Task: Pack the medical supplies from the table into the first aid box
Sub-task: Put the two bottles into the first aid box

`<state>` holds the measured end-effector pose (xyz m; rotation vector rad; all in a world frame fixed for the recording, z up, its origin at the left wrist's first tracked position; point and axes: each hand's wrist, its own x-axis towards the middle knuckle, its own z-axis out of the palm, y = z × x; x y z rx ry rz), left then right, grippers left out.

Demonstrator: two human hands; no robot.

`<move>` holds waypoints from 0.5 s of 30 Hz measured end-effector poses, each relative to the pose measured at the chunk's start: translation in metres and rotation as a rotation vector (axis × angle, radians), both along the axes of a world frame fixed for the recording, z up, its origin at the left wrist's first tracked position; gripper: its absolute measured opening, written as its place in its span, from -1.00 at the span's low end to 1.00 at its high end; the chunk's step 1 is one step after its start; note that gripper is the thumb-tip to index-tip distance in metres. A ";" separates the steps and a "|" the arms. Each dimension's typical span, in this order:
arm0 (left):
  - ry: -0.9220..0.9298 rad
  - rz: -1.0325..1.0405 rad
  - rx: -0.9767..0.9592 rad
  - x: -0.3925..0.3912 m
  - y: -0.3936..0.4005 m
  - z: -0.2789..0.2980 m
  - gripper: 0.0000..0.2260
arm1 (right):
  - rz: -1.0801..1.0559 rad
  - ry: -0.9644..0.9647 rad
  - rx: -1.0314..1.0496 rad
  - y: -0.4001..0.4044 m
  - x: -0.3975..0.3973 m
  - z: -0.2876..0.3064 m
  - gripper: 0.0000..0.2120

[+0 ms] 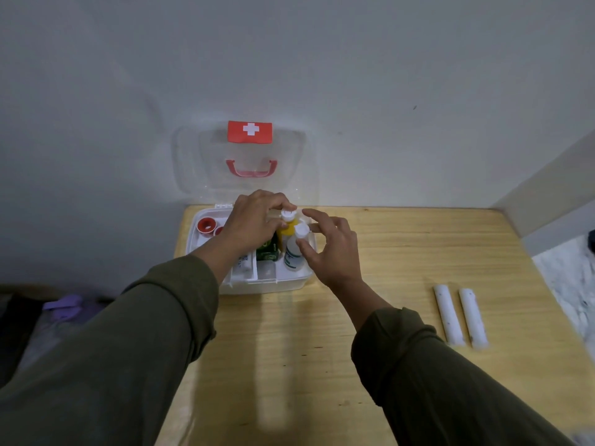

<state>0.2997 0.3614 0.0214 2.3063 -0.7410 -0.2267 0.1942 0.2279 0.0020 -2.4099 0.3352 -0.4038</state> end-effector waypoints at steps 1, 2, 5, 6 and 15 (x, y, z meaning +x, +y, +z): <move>-0.018 0.003 0.006 0.000 0.000 0.000 -0.75 | 0.001 0.003 0.001 0.000 0.001 0.000 -0.54; -0.029 0.008 0.006 0.000 0.000 0.000 -0.75 | 0.004 0.009 -0.002 0.000 0.001 0.000 -0.54; -0.035 0.013 -0.007 -0.002 0.003 0.001 -0.75 | 0.034 0.025 -0.033 0.000 0.002 0.001 -0.52; -0.041 0.021 -0.010 -0.003 0.003 0.000 -0.76 | 0.046 0.026 -0.041 0.000 0.001 0.002 -0.51; -0.101 0.113 -0.060 -0.009 -0.003 0.031 -0.72 | -0.014 -0.021 -0.048 -0.019 -0.017 0.029 -0.49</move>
